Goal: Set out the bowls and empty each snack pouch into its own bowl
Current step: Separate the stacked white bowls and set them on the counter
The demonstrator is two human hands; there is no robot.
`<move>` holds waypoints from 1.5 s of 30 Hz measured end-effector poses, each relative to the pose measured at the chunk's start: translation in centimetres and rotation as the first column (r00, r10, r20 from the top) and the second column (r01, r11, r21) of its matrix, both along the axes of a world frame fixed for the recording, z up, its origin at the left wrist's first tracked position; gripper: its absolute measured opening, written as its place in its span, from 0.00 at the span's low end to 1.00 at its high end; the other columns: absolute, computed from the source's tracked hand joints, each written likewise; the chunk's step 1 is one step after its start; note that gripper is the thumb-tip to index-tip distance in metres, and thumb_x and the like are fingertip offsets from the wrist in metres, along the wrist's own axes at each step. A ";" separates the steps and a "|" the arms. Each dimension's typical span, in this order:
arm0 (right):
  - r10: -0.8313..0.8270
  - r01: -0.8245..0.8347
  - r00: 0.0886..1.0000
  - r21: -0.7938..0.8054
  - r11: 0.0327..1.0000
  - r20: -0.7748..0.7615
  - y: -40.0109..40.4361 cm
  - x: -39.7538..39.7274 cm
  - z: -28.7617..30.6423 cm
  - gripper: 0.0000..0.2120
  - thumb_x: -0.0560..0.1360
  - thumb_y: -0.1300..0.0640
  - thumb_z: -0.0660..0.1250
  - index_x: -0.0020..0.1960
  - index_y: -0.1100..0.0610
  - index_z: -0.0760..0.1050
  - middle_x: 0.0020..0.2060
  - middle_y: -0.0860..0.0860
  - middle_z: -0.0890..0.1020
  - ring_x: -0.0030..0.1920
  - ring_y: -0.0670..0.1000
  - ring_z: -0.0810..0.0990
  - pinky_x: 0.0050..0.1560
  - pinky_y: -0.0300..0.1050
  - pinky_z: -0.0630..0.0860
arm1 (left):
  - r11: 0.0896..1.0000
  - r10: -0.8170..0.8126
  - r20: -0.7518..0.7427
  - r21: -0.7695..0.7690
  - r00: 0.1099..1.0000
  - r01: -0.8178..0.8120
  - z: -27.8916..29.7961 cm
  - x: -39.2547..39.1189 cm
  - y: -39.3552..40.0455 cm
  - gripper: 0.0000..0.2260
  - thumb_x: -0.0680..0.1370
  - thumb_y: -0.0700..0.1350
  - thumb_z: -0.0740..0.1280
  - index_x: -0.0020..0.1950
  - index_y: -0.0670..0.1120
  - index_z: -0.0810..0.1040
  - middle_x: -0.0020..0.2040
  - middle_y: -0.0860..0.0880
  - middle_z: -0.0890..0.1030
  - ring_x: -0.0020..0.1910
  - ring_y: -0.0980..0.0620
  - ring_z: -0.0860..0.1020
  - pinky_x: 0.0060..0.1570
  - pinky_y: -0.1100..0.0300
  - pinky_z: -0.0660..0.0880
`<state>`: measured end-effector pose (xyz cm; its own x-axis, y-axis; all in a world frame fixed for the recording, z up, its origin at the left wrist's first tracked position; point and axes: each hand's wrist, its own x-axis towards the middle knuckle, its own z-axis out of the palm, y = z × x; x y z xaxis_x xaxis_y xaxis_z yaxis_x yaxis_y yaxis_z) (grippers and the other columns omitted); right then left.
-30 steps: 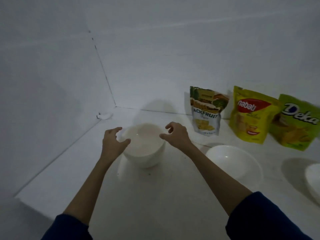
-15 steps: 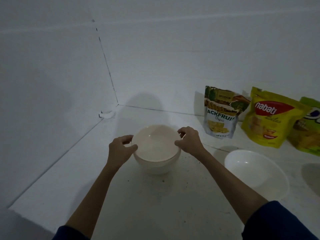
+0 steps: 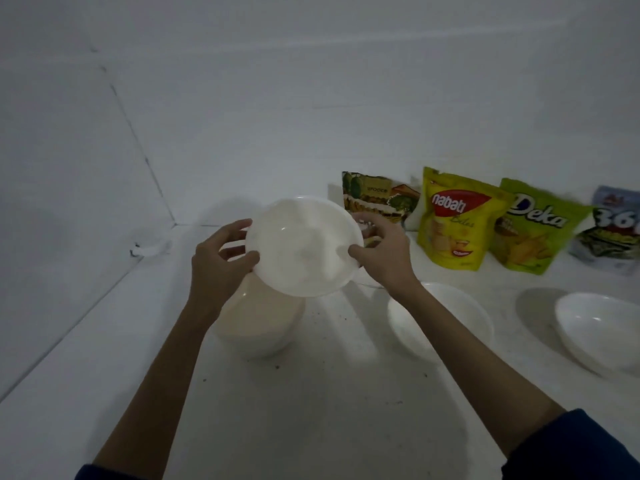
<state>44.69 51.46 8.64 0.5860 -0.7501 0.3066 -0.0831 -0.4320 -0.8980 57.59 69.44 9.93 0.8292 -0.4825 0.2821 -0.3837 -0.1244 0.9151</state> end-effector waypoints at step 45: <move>-0.423 0.462 0.807 -0.004 0.887 -0.413 -38.0 -56.7 -11.4 0.22 0.67 0.63 0.70 0.61 0.59 0.74 0.54 0.59 0.80 0.47 0.53 0.76 0.48 0.43 0.72 | 0.861 -0.393 -0.364 0.175 0.844 0.477 -12.9 -51.0 -45.1 0.22 0.71 0.38 0.70 0.64 0.45 0.73 0.60 0.43 0.77 0.55 0.47 0.77 0.56 0.49 0.77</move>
<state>-12.00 13.49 -2.78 0.2387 -0.9702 0.0402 -0.5971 -0.1794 -0.7818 6.56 24.34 -2.94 0.5390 -0.8324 -0.1286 -0.1593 -0.2507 0.9549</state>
